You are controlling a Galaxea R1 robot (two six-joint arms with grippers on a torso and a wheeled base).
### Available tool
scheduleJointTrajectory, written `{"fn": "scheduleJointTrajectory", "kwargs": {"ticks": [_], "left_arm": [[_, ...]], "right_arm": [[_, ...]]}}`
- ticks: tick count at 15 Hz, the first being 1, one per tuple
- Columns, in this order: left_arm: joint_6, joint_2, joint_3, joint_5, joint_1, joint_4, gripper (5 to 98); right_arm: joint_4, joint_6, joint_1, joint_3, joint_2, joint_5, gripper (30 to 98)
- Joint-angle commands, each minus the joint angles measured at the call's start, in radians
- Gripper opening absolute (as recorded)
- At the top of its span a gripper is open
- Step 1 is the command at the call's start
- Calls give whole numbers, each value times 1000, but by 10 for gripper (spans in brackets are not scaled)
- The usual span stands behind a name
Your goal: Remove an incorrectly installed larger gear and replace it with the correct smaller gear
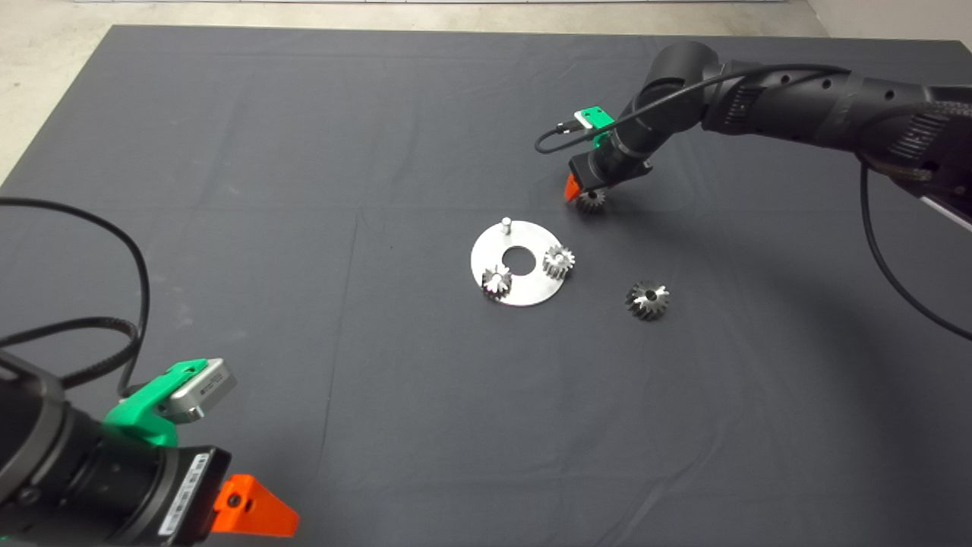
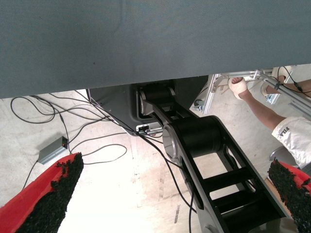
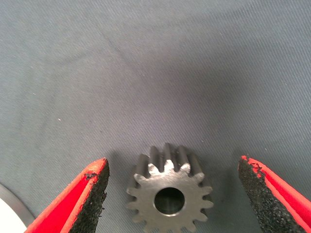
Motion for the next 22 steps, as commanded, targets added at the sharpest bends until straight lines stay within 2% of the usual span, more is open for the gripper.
{"fn": "scheduleJointTrajectory", "kwargs": {"ticks": [1, 6, 8, 14, 16, 22], "left_arm": [[0, -2, 12, -1, -2, 0, 984], [0, -2, 12, -1, -2, 0, 984], [0, -2, 12, -1, -2, 0, 984], [0, -4, 12, -1, -2, 0, 984], [0, -4, 12, -1, -2, 0, 984], [-1, -4, 12, -1, -2, 0, 984]], "right_arm": [[20, -4, 29, 11, -3, -23, 707], [20, -6, 26, 11, 0, -23, 707], [20, -5, 25, 10, -1, -23, 660], [20, -3, 24, 9, -1, -22, 660], [20, -3, 25, 9, -3, -22, 618], [23, 3, 23, 8, -10, -17, 616]]}}
